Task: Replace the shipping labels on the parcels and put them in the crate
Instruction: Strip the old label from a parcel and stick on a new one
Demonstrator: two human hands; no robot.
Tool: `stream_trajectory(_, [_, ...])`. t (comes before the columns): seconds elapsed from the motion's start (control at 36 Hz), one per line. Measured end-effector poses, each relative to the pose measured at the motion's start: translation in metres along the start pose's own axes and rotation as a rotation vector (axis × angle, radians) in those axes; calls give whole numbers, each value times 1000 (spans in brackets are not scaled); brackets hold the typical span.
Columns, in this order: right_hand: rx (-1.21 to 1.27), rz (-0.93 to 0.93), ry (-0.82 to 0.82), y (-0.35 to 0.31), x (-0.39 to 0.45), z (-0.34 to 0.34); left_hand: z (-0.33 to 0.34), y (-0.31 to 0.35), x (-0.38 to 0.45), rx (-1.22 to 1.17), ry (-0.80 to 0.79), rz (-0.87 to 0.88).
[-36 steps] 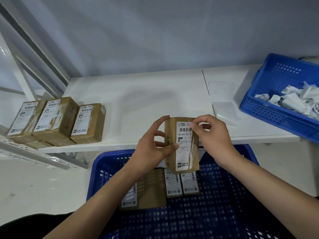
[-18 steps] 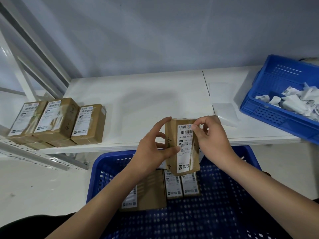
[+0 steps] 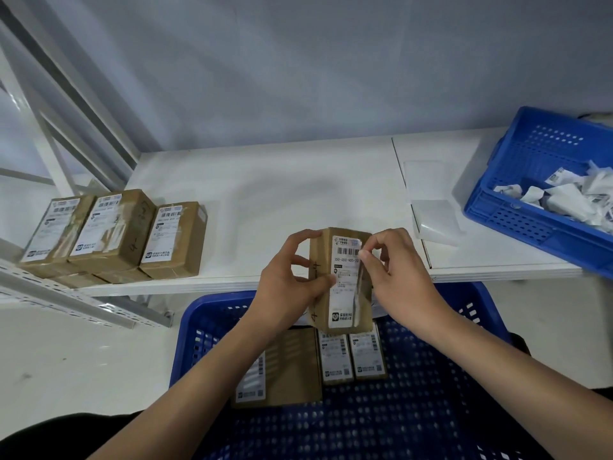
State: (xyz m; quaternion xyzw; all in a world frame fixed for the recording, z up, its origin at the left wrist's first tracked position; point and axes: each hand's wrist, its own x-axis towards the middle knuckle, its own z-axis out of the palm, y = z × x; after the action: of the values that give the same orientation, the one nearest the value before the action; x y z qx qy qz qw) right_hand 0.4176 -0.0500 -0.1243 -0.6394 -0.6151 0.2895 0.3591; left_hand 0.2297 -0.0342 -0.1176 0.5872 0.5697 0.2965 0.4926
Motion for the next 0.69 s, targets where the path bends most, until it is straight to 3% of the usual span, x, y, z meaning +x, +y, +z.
stream_trajectory(0.17, [110,68,90,5,7,-3,4,0,-1,15,-33,21])
stream_trajectory(0.5, [50,124,138,7,11,-7,6,-3,-3,53,-73,75])
stream_trajectory(0.69, [16,66,106,7,9,-6,10,-1,-6,70,-78,82])
